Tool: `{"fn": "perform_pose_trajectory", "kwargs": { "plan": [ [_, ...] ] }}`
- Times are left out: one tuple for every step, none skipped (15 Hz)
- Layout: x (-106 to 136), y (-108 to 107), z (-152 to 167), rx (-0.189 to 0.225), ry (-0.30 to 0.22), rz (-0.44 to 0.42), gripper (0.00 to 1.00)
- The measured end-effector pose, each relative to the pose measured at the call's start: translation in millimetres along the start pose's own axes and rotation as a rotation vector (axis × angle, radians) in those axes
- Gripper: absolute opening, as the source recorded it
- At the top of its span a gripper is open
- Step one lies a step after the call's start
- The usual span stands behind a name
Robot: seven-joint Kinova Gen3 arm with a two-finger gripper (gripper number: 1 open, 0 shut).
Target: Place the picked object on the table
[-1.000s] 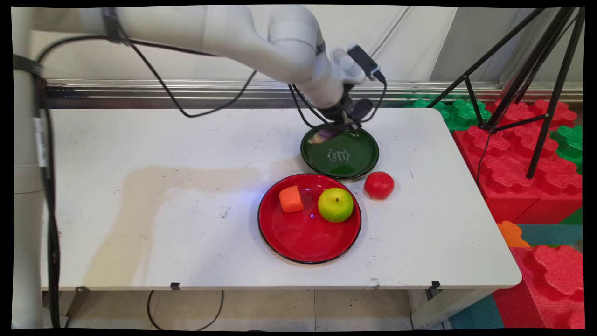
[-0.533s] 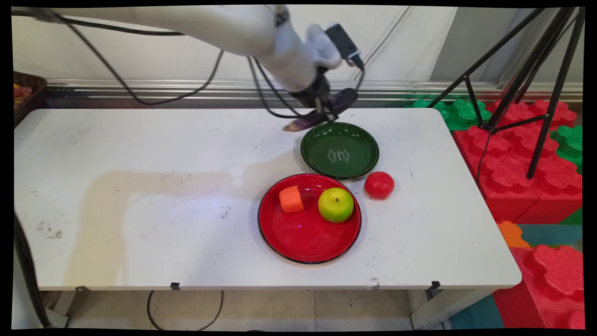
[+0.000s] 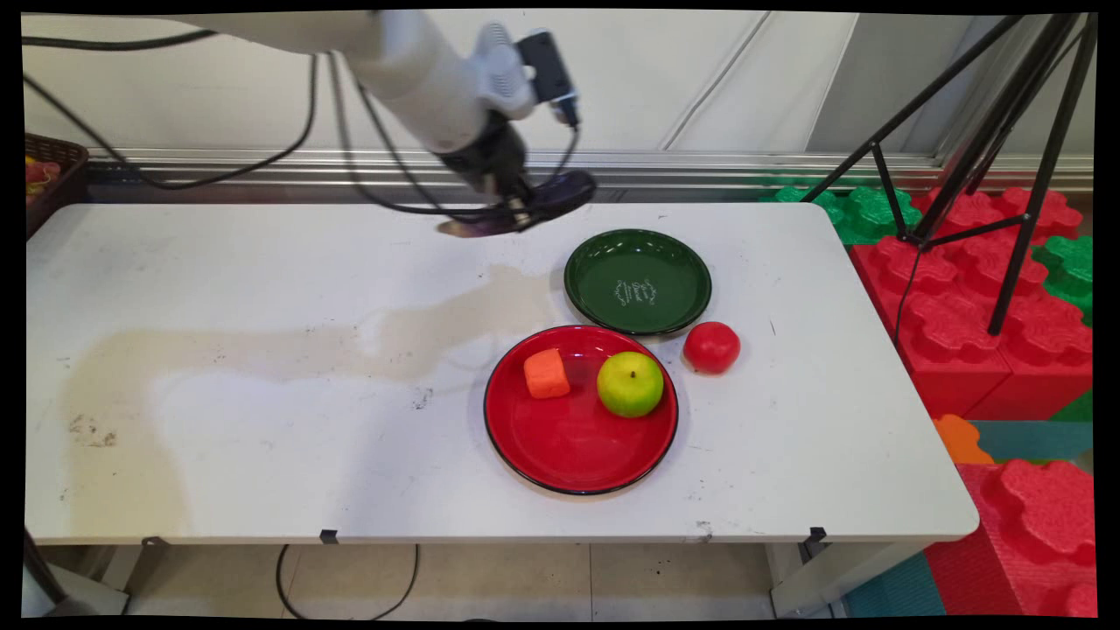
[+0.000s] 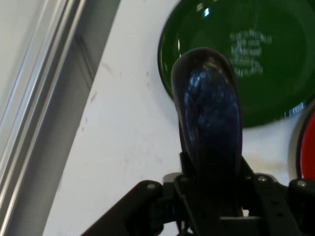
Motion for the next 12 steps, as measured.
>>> {"fn": "perform_pose_trajectory", "kwargs": {
  "plan": [
    [-10,-2,-6,-0.008,-0.014,0.017,0.00],
    [-21,-5,-12,-0.018,-0.028,0.034,0.00],
    [-30,-6,-16,-0.028,-0.042,0.048,0.00],
    [-42,-8,-21,-0.041,-0.058,0.066,0.00],
    [-51,-10,-24,-0.051,-0.072,0.081,0.00],
    [-62,-11,-26,-0.063,-0.088,0.099,0.00],
    [-70,-13,-27,-0.072,-0.098,0.113,0.00],
    [-76,-14,-26,-0.082,-0.108,0.128,0.00],
    [-83,-15,-24,-0.095,-0.119,0.154,0.00],
    [-88,-16,-21,-0.105,-0.125,0.177,0.00],
    [-92,-16,-16,-0.117,-0.130,0.203,0.00],
    [-95,-17,-11,-0.126,-0.132,0.229,0.00]
  ]
}}
